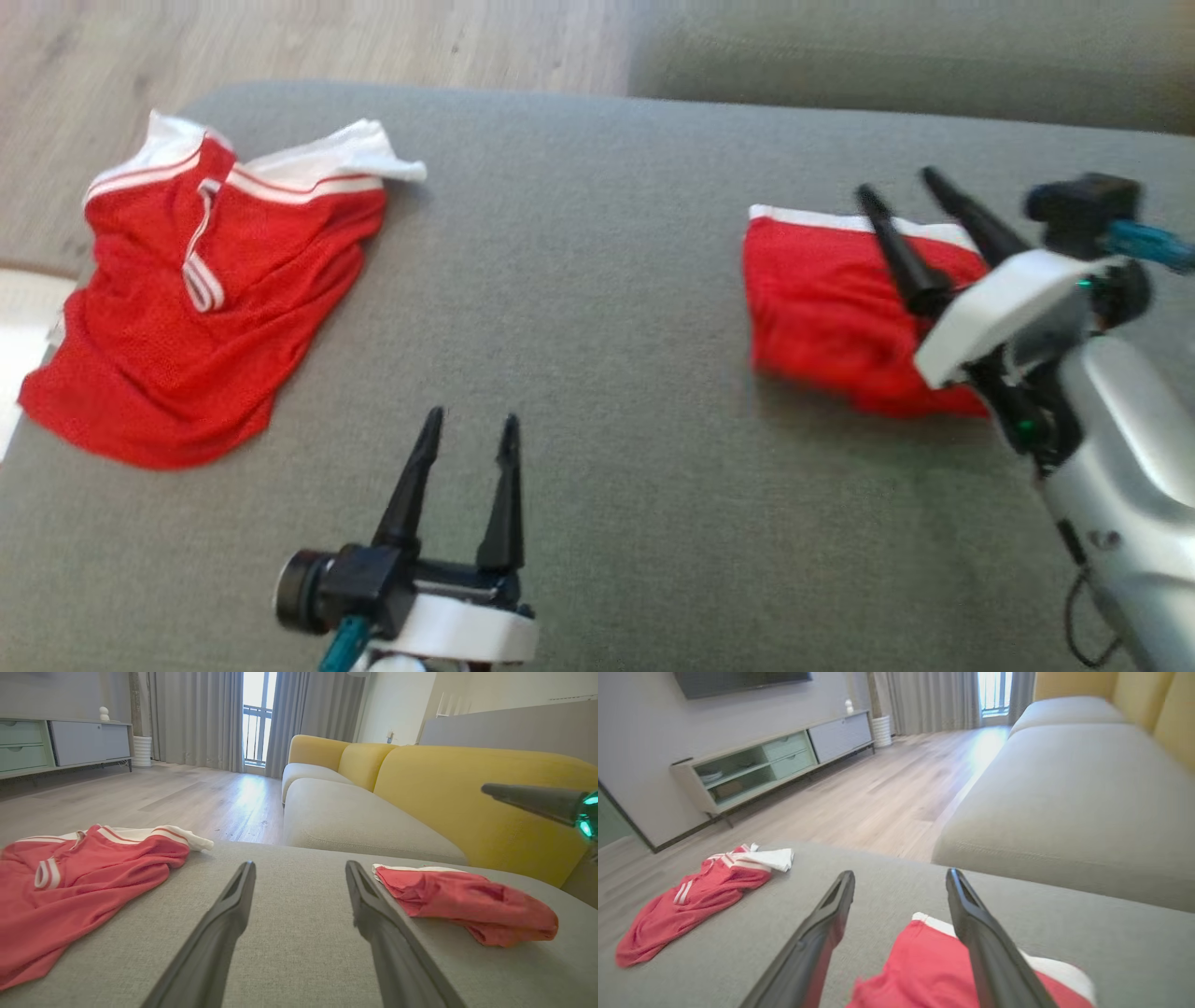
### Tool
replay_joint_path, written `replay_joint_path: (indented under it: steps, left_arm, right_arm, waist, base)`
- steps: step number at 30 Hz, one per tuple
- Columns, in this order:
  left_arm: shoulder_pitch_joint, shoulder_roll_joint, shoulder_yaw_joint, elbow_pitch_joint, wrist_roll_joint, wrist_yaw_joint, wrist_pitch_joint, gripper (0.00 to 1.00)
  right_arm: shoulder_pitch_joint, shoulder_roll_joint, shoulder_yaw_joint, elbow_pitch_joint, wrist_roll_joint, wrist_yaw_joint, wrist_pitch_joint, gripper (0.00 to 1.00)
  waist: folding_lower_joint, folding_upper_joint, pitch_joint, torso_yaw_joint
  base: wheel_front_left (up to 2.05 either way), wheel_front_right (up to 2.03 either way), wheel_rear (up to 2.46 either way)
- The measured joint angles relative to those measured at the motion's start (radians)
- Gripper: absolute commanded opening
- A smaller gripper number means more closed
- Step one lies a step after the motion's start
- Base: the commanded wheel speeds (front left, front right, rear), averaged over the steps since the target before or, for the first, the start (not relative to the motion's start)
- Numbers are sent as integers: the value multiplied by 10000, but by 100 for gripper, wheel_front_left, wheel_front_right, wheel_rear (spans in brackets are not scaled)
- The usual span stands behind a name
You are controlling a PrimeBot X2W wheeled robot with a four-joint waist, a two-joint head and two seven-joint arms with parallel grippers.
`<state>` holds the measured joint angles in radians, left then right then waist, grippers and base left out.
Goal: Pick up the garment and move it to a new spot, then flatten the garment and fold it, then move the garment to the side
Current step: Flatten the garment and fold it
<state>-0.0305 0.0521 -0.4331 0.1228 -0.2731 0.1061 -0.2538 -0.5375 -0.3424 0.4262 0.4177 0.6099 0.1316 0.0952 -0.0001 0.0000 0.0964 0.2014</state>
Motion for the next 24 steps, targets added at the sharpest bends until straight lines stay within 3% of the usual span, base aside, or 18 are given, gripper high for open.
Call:
replay_joint_path:
  steps: [11, 18, 24]
  left_arm:
    - [1281, 8, 1080, -558, 2, 263, 0, 100]
    - [1947, 13, 1588, -675, -58, 610, 0, 100]
    - [2466, 44, 1833, -650, -56, 612, 2, 100]
  right_arm:
    - [2685, 35, -2151, -562, -719, 0, -2307, 100]
    - [4067, 393, -2192, -717, -1371, 0, -3150, 100]
    - [5021, 715, -2071, -671, -1693, 0, -3350, 100]
  waist:
    - [-1, 0, -1071, -1254]
    - [0, 0, -1561, -1810]
    - [-1, 0, -1887, -2074]
  base:
    - [0, 0, 0]
    - [0, 0, 0]
    - [0, 0, 0]
